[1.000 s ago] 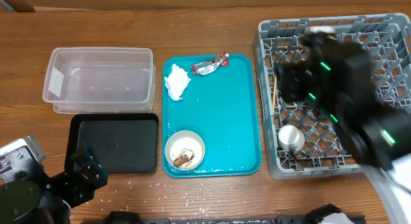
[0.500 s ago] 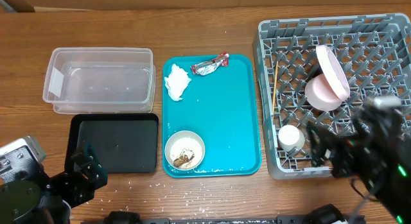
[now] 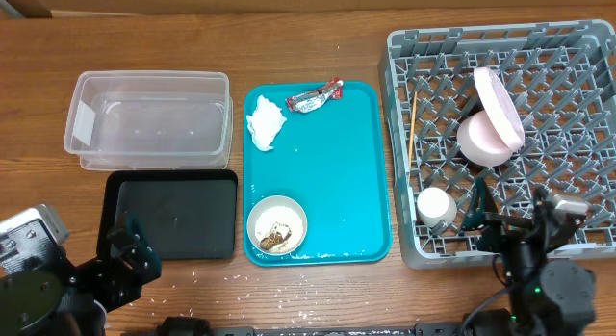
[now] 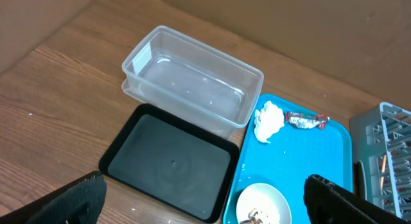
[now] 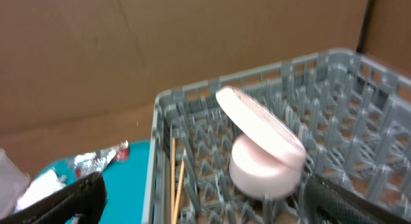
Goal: Sort waste into correct bins and load items into the dishwasher
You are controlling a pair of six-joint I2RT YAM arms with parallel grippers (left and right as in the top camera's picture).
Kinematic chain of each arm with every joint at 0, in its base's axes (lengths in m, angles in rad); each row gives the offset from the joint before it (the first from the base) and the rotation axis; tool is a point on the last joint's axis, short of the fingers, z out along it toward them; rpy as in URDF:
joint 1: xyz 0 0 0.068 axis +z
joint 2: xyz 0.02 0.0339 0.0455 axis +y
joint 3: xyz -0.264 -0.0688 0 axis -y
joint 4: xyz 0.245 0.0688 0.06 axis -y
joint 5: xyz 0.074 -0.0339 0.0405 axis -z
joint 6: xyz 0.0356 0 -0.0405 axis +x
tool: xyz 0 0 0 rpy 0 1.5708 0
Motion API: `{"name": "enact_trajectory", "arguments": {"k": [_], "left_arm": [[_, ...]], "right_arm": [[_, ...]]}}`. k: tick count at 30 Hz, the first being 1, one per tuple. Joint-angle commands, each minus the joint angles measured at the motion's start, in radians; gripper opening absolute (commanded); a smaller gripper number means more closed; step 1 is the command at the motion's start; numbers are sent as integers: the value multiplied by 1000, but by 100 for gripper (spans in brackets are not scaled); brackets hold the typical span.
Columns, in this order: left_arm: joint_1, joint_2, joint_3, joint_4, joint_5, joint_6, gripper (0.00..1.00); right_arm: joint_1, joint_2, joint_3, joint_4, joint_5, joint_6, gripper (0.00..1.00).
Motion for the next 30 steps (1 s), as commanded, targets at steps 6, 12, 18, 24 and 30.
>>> {"name": "enact_trajectory", "arguments": {"k": [6,12,18,24,30], "left_arm": [[0,-9,1,3,-13,-17,100],[0,-9,1,3,-13,-17,100],[0,-9,1,3,-14,-17,100],[0,-9,1,3,-13,-17,100],[0,-9,1,3,-14,-17,100]], "right_arm": [[-3,-193,-356,295,-6,6,100],[-2,-192,-502,505,-10,7,100],[-2,-192,-502,502,-9,6,100],[-2,-192,-502,500,-9,6,100],[-2,-192,-502,500,-9,6,100]]}}
